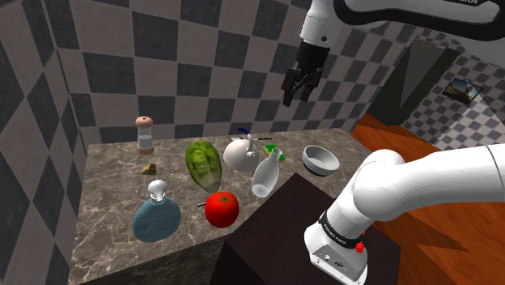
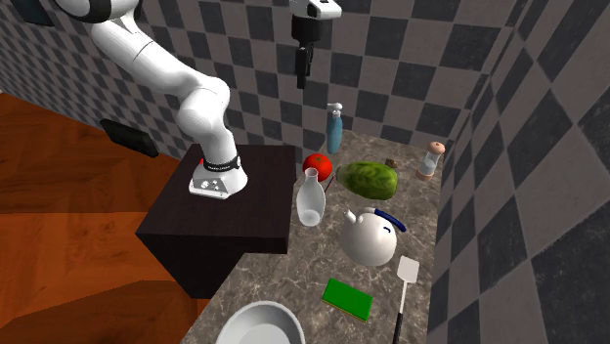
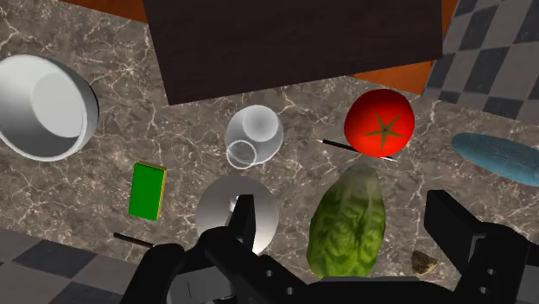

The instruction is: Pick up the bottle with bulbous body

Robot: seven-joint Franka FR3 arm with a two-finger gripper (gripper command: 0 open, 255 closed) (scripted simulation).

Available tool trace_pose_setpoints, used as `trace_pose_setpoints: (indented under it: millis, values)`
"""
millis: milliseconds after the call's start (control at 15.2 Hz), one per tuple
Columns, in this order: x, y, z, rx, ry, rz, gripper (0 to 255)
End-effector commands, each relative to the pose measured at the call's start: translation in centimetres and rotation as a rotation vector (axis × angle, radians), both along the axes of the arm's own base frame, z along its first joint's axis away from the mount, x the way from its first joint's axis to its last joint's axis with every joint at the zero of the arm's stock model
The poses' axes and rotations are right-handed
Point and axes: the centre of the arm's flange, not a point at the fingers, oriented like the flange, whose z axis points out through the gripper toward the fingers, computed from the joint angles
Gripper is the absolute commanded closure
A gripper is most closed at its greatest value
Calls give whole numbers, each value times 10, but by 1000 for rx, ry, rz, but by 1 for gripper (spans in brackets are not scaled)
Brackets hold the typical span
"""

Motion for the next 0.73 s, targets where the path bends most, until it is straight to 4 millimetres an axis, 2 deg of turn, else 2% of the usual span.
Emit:
trace_pose_setpoints:
  millis: [0,660]
  values:
    - [0,0,0,0,0,0,0]
    - [13,-51,-121,4,-12,-21,0]
